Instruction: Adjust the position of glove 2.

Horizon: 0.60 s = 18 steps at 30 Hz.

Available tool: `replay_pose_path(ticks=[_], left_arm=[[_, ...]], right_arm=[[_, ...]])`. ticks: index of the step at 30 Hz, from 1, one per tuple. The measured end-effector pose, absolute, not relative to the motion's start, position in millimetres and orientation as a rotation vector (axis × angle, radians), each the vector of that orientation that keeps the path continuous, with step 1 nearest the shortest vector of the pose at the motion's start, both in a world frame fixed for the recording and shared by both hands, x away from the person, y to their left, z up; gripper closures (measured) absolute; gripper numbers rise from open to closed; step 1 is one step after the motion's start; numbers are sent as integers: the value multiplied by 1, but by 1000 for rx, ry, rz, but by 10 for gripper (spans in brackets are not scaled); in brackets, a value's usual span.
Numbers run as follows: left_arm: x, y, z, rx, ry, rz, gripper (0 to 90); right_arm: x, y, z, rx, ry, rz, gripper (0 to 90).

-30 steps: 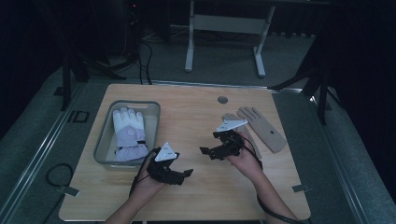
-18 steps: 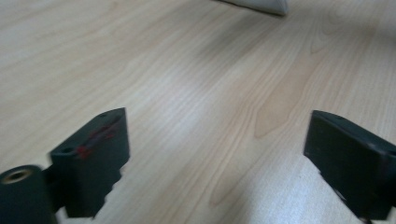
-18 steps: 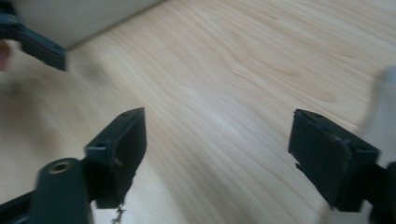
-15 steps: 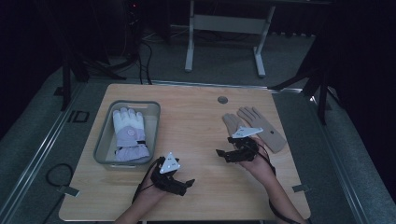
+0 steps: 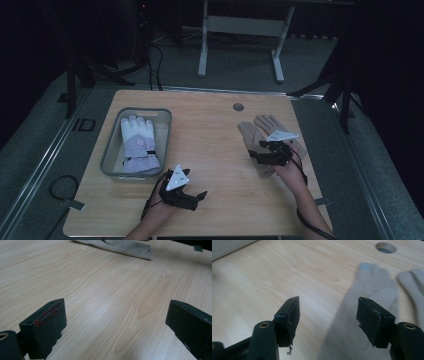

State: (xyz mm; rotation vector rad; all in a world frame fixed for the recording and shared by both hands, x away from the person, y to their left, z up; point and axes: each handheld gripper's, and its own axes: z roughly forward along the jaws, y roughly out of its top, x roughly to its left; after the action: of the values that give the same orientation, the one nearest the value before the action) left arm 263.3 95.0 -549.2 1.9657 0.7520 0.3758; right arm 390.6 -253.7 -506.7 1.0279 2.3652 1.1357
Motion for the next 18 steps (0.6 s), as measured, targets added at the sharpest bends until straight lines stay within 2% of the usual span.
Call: replay_pose_path(ticks=[1, 2, 3, 4, 6, 12, 18], left_arm=[[263, 95, -549, 1966, 752, 376, 34], [263, 95, -549, 1952, 749, 373, 34], [263, 95, -549, 1952, 749, 373, 34], [263, 95, -548, 1950, 740, 382, 34], [262, 95, -547, 1948, 739, 383, 34], [262, 96, -548, 1939, 736, 386, 34], [261, 97, -547, 1932, 734, 381, 34]], right_arm=[[391, -254, -507, 1028, 2365, 1136, 358], [399, -258, -507, 1045, 2349, 1128, 407], [399, -258, -507, 1045, 2349, 1128, 407], [408, -262, -507, 1059, 2331, 1108, 461], [412, -263, -507, 1062, 2325, 1096, 485], [440, -263, -516, 1109, 2303, 1021, 492], [449, -262, -533, 1149, 2328, 992, 489]])
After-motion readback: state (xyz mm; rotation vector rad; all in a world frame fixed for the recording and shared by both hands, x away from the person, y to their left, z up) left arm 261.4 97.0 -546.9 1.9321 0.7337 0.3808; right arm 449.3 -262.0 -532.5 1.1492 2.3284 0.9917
